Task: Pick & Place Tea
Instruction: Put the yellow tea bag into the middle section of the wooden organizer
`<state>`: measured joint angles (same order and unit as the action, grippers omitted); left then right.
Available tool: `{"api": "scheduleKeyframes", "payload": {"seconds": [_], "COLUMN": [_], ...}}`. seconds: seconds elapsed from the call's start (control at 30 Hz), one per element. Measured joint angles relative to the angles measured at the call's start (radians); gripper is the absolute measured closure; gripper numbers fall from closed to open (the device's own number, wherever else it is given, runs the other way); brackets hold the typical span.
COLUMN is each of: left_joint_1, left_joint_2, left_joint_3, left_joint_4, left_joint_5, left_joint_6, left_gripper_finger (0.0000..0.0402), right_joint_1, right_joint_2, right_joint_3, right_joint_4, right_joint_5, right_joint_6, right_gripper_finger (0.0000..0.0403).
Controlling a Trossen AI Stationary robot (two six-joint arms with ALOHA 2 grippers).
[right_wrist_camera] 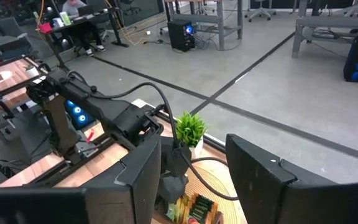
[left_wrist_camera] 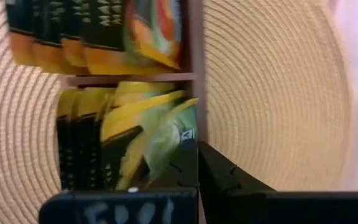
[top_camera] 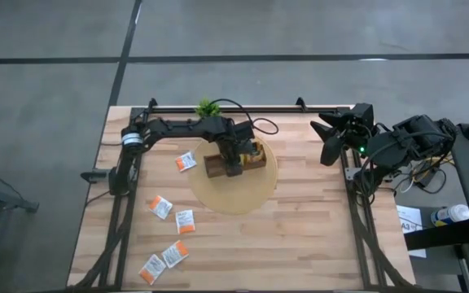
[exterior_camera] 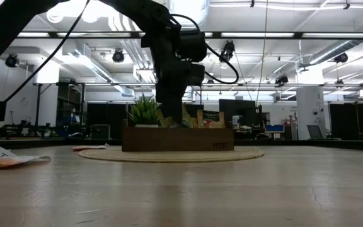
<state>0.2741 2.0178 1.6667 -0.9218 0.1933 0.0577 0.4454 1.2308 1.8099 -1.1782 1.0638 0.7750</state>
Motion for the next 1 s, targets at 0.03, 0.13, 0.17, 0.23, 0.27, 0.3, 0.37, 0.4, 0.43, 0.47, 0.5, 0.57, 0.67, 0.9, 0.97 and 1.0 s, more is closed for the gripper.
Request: {"api": "scheduleKeyframes", "payload": {"seconds": [0.03,0.13,0.17,0.23,0.27,0.3,0.37,0.4,0.43,0.47,0.5,0.57,0.67,0.9,0.97,1.0], "left_joint_1": [0.0,0.0,0.0,0.0,0.0,0.0,-0.001,-0.001,-0.001,-0.001,-0.001,-0.001,-0.001,-0.001,-0.001,-0.001], "left_joint_2": [0.0,0.0,0.0,0.0,0.0,0.0,0.0,0.0,0.0,0.0,0.0,0.0,0.0,-0.001,-0.003,-0.003], "left_joint_3": [-0.004,-0.015,-0.021,-0.035,-0.041,-0.046,-0.056,-0.058,-0.059,-0.059,-0.059,-0.059,-0.06,-0.059,-0.053,-0.048], "left_joint_4": [0.008,0.019,0.031,0.045,0.049,0.059,0.077,0.08,0.081,0.083,0.085,0.085,0.085,0.083,0.082,0.081], "left_joint_5": [-0.01,-0.019,-0.024,-0.031,-0.032,-0.035,-0.036,-0.036,-0.036,-0.038,-0.043,-0.052,-0.053,-0.053,-0.053,-0.053], "left_joint_6": [-0.01,-0.034,-0.041,-0.063,-0.074,-0.08,-0.092,-0.097,-0.102,-0.105,-0.109,-0.113,-0.125,-0.145,-0.145,-0.145], "left_gripper_finger": [0.0401,0.0401,0.0401,0.0401,0.0401,0.0401,0.0401,0.0401,0.0401,0.0401,0.0401,0.0401,0.0401,0.0401,0.0401,0.0401], "right_joint_1": [0.0,0.0,0.0,0.0,0.0,0.0,0.0,0.0,0.0,0.0,0.0,0.0,0.0,0.0,0.0,0.0], "right_joint_2": [0.0,0.0,0.0,0.0,0.0,0.0,0.0,0.0,0.0,0.0,0.0,0.0,0.0,0.0,0.0,0.0], "right_joint_3": [0.0,0.0,0.0,0.0,0.0,0.0,0.0,0.0,0.0,0.0,0.0,0.0,0.0,0.0,0.0,0.0], "right_joint_4": [0.0,0.0,0.0,0.0,0.0,0.0,0.0,0.0,0.0,0.0,0.0,0.0,0.0,0.0,0.0,0.0], "right_joint_5": [0.001,0.002,0.002,0.002,0.002,0.002,0.002,0.002,0.002,0.002,0.002,0.003,0.003,0.003,0.003,0.003], "right_joint_6": [0.0,0.0,0.0,0.0,0.0,0.0,0.0,0.0,0.0,0.0,-0.001,-0.007,-0.013,-0.015,-0.016,-0.016], "right_gripper_finger": [0.0225,0.0225,0.0225,0.0225,0.0225,0.0225,0.0225,0.0225,0.0225,0.0225,0.0225,0.0225,0.0225,0.0225,0.0225,0.0225]}}
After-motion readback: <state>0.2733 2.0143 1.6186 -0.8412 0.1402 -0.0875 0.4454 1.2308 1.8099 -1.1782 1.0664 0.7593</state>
